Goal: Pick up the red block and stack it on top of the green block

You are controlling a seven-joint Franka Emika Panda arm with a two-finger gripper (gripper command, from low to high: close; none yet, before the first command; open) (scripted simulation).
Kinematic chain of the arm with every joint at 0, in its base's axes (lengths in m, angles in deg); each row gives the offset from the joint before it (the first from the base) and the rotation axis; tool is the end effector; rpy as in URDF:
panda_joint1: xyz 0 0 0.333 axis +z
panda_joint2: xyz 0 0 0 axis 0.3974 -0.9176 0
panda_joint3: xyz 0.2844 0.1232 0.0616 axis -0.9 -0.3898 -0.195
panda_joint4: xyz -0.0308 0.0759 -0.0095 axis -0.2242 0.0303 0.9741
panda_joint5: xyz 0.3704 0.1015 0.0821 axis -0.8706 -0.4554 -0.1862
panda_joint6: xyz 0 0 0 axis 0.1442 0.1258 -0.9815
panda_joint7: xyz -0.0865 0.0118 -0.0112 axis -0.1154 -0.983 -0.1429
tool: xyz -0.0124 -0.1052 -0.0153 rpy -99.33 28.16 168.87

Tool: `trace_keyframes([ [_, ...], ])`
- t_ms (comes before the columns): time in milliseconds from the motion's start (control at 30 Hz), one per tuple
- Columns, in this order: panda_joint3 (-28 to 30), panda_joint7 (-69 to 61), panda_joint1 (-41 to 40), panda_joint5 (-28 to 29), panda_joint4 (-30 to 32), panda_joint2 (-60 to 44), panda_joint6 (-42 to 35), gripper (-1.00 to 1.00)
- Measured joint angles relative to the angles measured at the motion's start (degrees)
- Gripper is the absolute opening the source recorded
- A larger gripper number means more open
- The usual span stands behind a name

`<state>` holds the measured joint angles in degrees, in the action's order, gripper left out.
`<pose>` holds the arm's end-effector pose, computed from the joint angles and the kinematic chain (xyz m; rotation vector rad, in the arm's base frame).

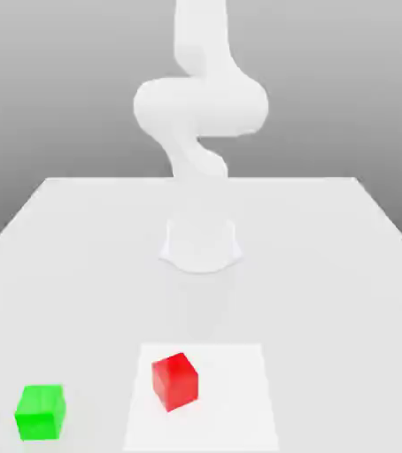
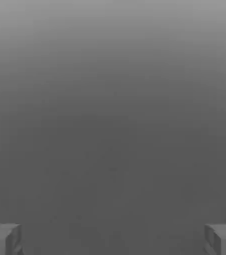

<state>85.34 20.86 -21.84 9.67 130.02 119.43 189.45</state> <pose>0.3817 -0.0075 0.6622 -2.5228 0.9837 -0.9310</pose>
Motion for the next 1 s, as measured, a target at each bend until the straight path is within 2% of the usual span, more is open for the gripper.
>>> trace_keyframes([
  [300,6.5,-14.8,4.8,-2.1,8.8,-19.2,10.2,0.0],
  [533,9.1,-25.8,6.2,-3.4,15.5,-33.8,17.9,0.0],
  [700,9.6,-31.7,5.5,-2.4,19.8,-43.9,23.7,0.0],
  [867,6.0,-36.2,2.9,-7.3,18.9,-54.2,31.9,0.0],
  [900,4.9,-36.9,2.1,-8.2,18.6,-56.1,33.5,-1.0],
  [1000,4.9,-36.9,2.0,-8.2,18.6,-56.1,33.5,-1.0],
])
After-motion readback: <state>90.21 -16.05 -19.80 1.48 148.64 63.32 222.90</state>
